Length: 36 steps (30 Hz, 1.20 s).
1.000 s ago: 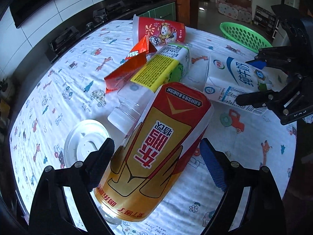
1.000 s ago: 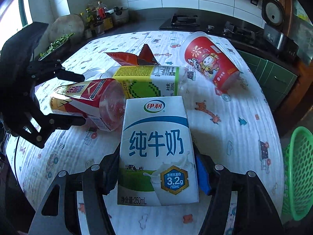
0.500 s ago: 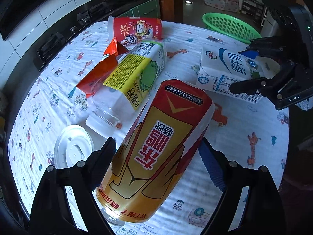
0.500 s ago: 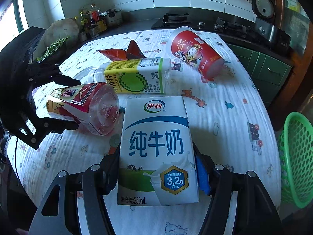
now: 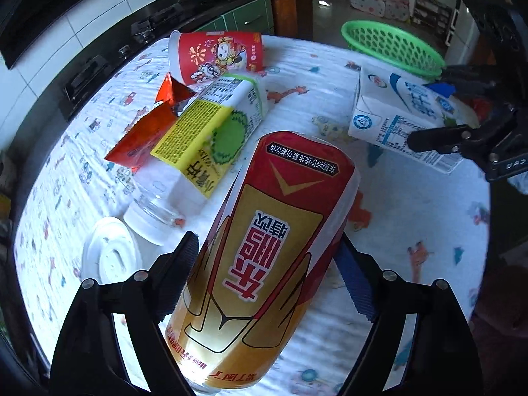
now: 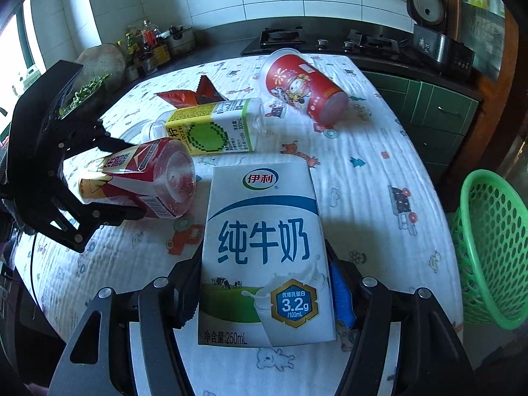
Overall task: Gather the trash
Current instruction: 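Carry the white milk carton over the basket and open the right tool, then carry the gold drink bottle over the basket and open the left tool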
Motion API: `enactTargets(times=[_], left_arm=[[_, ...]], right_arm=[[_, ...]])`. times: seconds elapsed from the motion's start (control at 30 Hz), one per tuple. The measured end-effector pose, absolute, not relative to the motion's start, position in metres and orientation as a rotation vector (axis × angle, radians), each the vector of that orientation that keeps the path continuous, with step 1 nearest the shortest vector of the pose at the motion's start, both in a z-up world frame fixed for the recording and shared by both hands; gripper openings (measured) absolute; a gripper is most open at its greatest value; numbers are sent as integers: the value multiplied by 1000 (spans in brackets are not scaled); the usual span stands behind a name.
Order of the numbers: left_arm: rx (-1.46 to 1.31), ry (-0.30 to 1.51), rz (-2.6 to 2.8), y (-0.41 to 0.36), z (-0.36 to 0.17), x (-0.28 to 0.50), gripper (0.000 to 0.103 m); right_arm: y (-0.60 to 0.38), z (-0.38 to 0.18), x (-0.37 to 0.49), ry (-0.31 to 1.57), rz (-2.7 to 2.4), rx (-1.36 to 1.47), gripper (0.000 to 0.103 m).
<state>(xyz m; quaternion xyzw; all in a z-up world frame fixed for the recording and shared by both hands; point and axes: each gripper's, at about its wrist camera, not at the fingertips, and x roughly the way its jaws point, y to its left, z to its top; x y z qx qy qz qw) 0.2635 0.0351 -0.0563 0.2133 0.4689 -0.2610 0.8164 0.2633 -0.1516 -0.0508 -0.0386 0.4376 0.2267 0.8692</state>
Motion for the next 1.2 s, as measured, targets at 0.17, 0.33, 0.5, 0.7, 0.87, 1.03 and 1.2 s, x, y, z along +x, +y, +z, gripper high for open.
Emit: enactTargets(times=[0.17,0.33,0.5,0.7,0.87,1.03,1.2], left_arm=[[396,981,-525,21,-46,252,77],[326,975,-524,-2,-37,250,75],[259,962,-548,-28,-29,255,74],[197,942,-583,-61,-20,264,74],[166,937,-610,-94,-14,276,74],[157,934,-633,-131,-7,294,74],[157,932,-658,-164,1,311,73]], right_arm=[[-179,-44,259,894,425,-40,63],[-213,-37,259,871,356,-6,63],[-263,-34,263,858,237,15,63],[-334,-39,280,865,76,41,63],[-384,-54,300,896,-26,85,63],[-416,-71,316,917,-85,133,63],[-437,-81,326,916,-100,192,67]])
